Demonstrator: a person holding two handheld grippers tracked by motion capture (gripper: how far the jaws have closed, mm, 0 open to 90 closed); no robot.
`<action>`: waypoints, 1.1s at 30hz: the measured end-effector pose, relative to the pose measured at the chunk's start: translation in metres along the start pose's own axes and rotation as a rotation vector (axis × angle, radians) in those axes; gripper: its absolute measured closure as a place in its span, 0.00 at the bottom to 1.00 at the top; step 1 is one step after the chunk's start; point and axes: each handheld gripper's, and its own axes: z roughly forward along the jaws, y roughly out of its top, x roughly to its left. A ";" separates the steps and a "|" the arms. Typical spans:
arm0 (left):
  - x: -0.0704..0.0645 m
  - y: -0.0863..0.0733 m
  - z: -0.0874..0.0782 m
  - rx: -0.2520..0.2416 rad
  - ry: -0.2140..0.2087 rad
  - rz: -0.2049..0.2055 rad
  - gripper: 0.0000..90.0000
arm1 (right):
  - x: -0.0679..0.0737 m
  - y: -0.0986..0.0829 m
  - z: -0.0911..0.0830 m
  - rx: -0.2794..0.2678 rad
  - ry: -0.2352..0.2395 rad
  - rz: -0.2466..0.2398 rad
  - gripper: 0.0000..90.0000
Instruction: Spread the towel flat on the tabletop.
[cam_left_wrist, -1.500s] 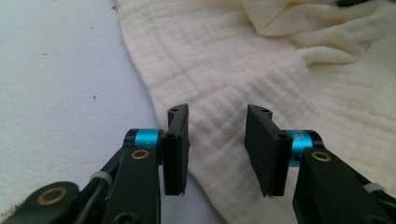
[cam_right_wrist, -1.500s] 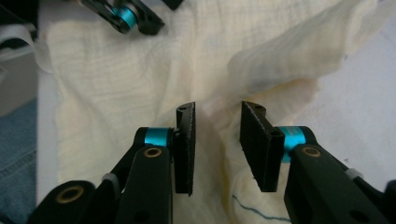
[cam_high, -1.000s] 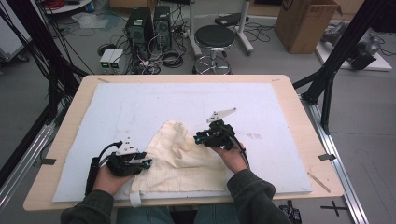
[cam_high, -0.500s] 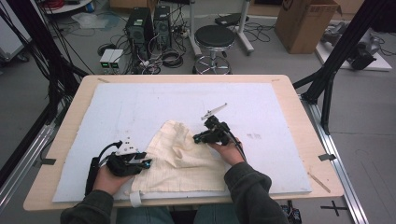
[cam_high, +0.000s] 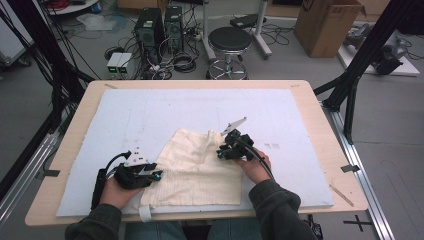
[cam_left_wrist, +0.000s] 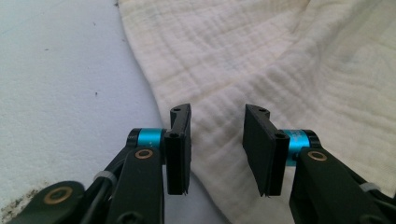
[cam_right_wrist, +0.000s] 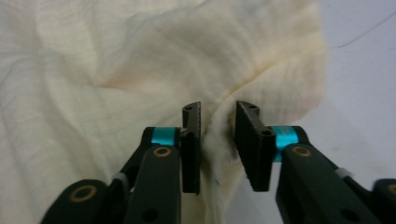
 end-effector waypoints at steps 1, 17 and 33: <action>0.000 0.000 0.000 0.000 0.000 0.000 0.69 | 0.000 -0.001 -0.001 -0.017 0.013 0.011 0.75; 0.000 0.000 0.000 -0.002 -0.001 0.000 0.69 | -0.062 -0.019 -0.037 -0.189 -0.050 0.266 0.77; 0.001 0.000 0.000 -0.002 -0.004 0.001 0.69 | -0.031 -0.006 -0.002 -0.069 -0.029 0.097 0.72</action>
